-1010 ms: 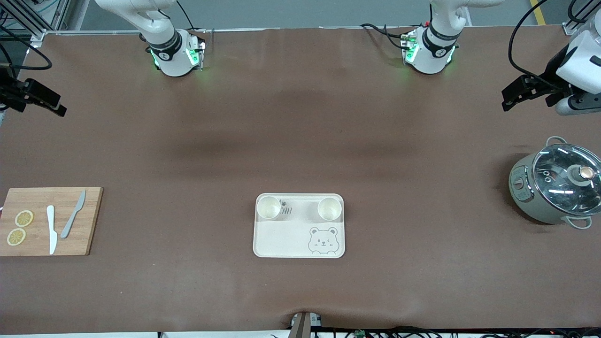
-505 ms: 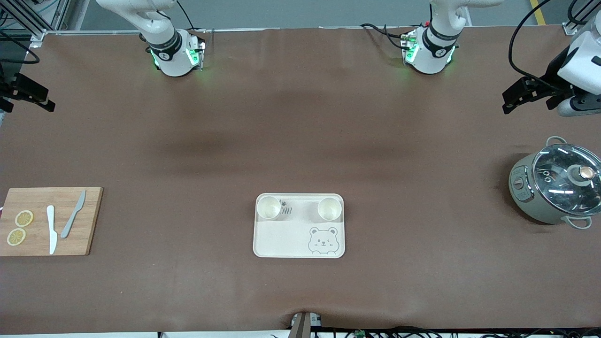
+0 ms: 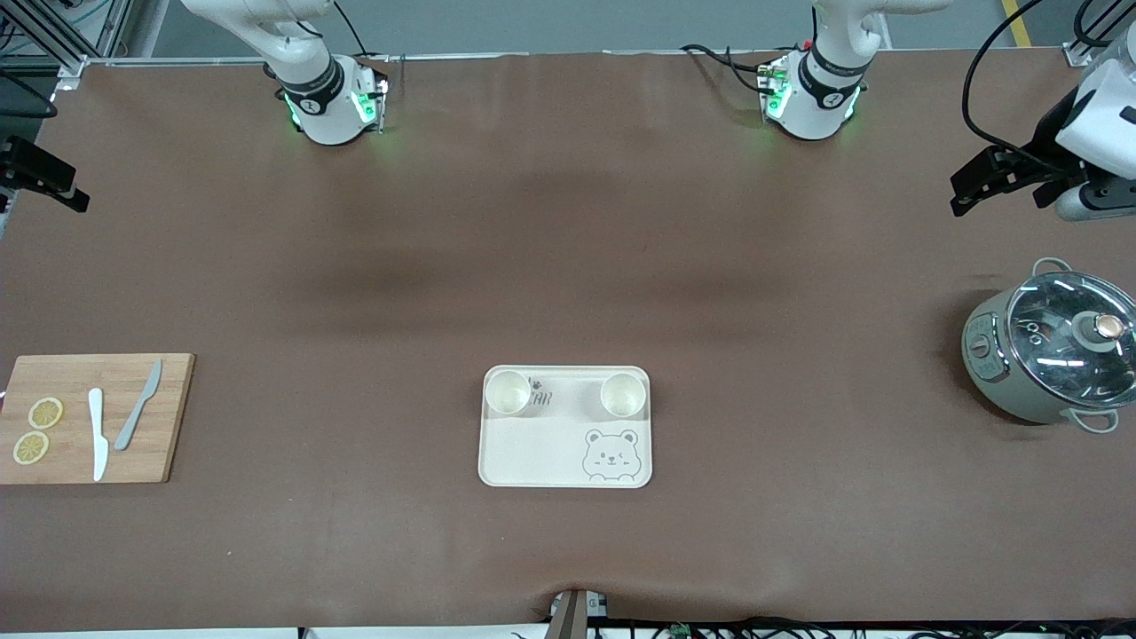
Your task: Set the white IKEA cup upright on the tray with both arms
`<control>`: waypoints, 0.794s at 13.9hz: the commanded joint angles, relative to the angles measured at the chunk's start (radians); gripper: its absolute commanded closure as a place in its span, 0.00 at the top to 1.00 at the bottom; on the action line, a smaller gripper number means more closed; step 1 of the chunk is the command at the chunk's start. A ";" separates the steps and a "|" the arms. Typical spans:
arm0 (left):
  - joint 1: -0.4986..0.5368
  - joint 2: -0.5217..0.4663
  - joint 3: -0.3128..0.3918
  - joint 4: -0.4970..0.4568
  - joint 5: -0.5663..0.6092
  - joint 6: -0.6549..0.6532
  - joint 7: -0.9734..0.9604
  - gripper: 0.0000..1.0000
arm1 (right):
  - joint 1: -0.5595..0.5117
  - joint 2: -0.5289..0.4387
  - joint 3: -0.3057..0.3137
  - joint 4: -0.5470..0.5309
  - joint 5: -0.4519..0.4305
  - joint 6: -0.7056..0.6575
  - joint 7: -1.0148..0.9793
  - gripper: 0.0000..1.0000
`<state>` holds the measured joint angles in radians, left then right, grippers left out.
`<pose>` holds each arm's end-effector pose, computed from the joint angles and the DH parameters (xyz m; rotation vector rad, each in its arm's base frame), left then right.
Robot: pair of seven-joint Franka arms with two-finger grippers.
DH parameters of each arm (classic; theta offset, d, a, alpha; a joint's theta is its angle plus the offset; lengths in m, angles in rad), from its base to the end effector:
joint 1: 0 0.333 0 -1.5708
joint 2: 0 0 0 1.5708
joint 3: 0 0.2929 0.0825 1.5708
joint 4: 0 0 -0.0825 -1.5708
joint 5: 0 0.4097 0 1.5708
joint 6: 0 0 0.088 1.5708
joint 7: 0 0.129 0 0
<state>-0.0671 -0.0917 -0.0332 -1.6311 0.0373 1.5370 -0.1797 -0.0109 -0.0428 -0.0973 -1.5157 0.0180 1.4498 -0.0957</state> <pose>0.5476 -0.0509 0.5984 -3.0988 -0.1252 -0.0050 0.5515 -0.0585 0.6202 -3.1171 0.0162 0.0326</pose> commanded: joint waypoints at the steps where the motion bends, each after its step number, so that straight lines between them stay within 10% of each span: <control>1: 0.007 -0.010 0.004 0.007 -0.030 0.006 0.016 1.00 | -0.011 0.011 0.010 0.029 -0.015 -0.025 -0.012 1.00; 11: 0.016 0.000 0.007 0.030 -0.028 0.005 0.016 1.00 | -0.014 0.011 0.010 0.028 -0.015 -0.037 -0.010 1.00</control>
<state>-0.0546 -0.0917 -0.0320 -1.6160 0.0373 1.5409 -0.1787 -0.0109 -0.0420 -0.0974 -1.5119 0.0180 1.4304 -0.0957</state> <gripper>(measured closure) 0.000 0.000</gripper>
